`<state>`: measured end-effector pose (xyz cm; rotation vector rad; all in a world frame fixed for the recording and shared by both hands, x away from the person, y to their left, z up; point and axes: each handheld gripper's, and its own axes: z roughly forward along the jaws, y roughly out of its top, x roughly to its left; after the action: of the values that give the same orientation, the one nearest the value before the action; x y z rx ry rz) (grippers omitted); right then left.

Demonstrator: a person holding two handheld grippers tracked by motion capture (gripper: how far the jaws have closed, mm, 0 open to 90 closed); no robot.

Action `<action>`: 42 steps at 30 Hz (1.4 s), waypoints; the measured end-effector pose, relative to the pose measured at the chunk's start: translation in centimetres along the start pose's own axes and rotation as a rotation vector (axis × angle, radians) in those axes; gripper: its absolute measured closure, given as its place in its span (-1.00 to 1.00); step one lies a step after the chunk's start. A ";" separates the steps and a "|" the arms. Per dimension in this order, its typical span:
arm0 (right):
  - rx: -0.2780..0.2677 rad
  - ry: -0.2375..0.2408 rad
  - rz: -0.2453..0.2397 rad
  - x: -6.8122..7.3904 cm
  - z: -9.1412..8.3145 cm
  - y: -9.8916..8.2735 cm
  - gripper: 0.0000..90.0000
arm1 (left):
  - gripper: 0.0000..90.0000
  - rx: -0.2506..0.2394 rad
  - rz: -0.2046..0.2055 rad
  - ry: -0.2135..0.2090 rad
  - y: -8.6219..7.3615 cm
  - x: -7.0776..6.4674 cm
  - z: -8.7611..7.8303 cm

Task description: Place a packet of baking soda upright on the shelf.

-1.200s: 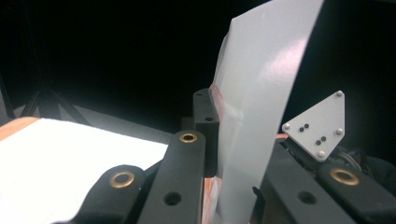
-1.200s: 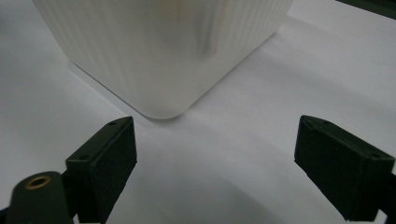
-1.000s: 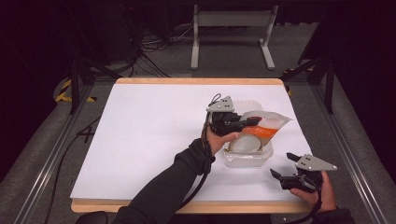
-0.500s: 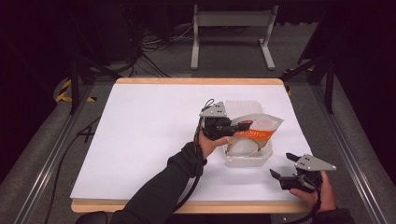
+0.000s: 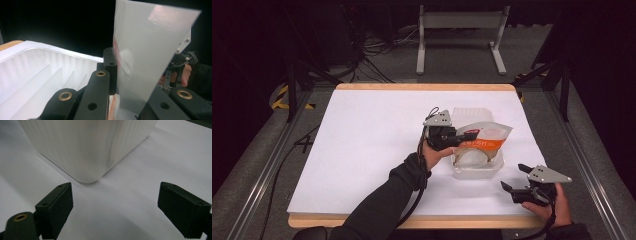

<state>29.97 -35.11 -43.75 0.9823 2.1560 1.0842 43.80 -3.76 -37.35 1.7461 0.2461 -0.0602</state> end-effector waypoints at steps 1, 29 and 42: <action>0.001 0.000 0.000 0.0 0.0 0.0 -0.69 | 1.00 0.001 0.000 0.000 0.0 0.0 0.0; -0.002 -0.004 -0.002 0.0 -0.1 0.0 -0.69 | 0.92 0.103 0.123 0.058 1.6 -1.6 0.1; -0.002 -0.007 -0.004 0.0 -0.1 0.0 -0.70 | 0.64 0.119 0.192 0.118 2.9 -2.8 -1.8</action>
<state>29.91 -35.14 -43.65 0.9789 2.1501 1.0794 41.45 -2.91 -33.73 1.8870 0.1629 0.1709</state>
